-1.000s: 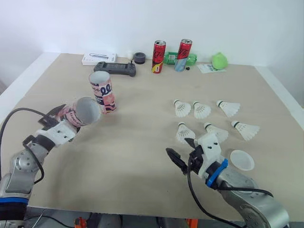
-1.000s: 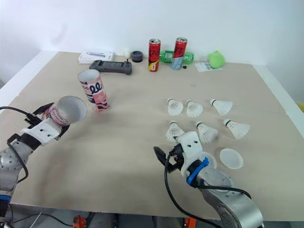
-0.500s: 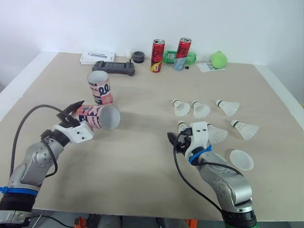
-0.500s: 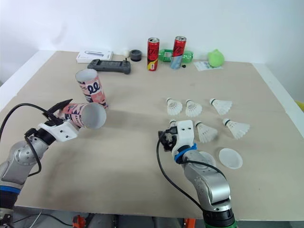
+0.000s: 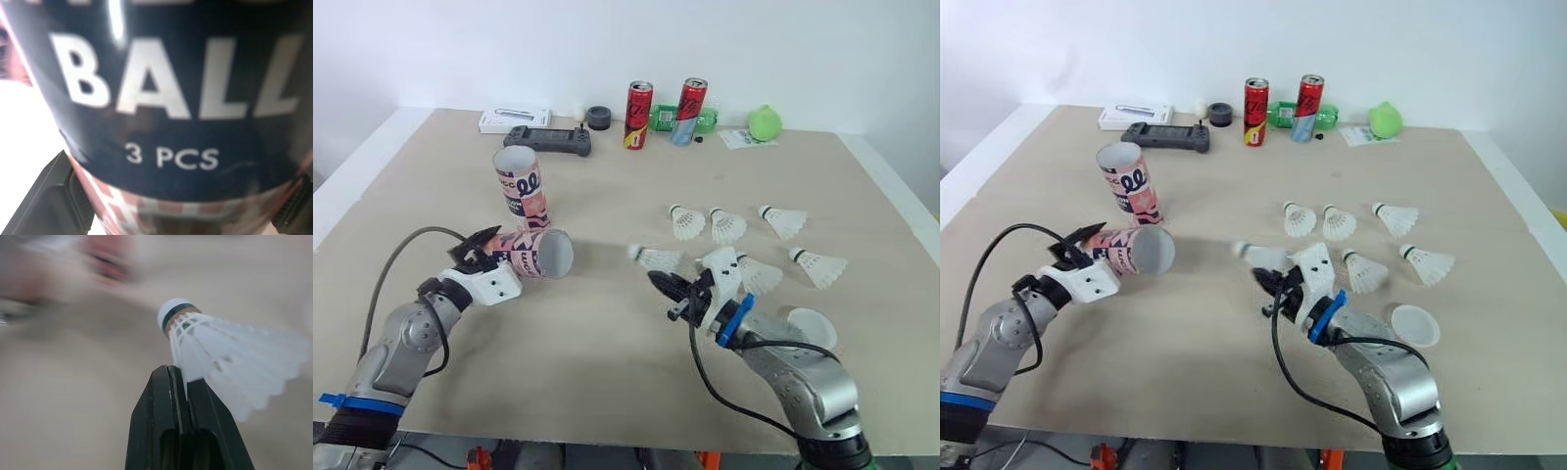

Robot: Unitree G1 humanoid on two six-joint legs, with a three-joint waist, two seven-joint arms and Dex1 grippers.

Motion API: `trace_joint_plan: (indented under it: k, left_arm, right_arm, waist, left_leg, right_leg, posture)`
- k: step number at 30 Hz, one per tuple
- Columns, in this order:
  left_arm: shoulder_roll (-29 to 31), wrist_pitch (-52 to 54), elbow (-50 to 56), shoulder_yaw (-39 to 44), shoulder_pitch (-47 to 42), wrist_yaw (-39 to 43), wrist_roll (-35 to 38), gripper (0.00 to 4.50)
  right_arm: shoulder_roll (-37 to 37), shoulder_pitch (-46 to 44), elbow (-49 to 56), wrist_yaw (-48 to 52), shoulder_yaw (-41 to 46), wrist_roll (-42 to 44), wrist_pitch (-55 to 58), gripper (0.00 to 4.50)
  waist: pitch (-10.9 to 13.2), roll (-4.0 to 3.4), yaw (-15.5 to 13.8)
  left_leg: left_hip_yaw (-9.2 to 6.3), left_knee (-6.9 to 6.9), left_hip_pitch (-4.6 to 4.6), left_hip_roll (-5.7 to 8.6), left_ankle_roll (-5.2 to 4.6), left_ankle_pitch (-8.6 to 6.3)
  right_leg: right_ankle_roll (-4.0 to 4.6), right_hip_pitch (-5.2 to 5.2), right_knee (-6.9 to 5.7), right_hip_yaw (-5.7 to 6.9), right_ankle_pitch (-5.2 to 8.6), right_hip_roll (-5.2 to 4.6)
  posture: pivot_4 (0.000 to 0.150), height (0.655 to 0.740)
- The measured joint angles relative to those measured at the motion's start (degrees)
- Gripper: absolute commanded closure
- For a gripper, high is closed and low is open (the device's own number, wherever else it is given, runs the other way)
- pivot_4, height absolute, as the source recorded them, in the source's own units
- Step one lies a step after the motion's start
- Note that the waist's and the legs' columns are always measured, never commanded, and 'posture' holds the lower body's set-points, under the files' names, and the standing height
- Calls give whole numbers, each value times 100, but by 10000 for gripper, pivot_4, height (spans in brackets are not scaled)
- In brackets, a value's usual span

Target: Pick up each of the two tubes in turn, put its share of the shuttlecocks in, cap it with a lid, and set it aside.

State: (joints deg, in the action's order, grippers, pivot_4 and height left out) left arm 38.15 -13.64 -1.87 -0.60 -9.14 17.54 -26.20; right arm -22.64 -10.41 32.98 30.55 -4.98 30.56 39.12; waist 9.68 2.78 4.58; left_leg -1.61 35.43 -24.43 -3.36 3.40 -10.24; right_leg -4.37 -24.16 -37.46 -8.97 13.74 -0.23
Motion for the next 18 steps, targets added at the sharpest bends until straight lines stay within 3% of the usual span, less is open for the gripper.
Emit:
trace_joint_plan:
  k: [4, 8, 16, 18]
  left_arm:
    - [-123, 420, 226, -101, -31, 90, -93, 4943]
    - [-199, 670, 373, -214, -80, 132, -206, 4943]
    - [-282, 792, 531, -306, -67, 135, -263, 4943]
    - [-285, 792, 548, -306, -43, 116, -262, 4943]
  right_arm:
    - [-173, -705, 15, 566, -376, 80, -57, 44679]
    - [-38, -1459, -587, 609, -1068, -516, -226, 44679]
    - [281, -1731, -1180, 472, -1600, -1207, -439, 44679]
    - [366, -1597, -969, 559, -1478, -969, -400, 38326]
  waist:
    - [-1, -1, -7]
    - [-1, -1, -6]
    - [-1, -1, -26]
    - [-1, -1, -27]
  left_leg:
    - [-4, 5, 13, 0, -3, 2]
    - [-3, 10, 14, 0, -6, 7]
    - [-7, 6, 8, 4, -4, 6]
    - [-11, 4, 7, 4, -4, 6]
  right_leg:
    - [4, 11, -5, 2, 2, 2]
    - [10, 13, -5, 3, 3, 1]
    - [0, 14, -5, 2, -2, -1]
    - [0, 14, -5, 3, -1, 0]
  posture:
    - [1500, 7400]
    - [1500, 7400]
    - [1500, 7400]
    - [1500, 7400]
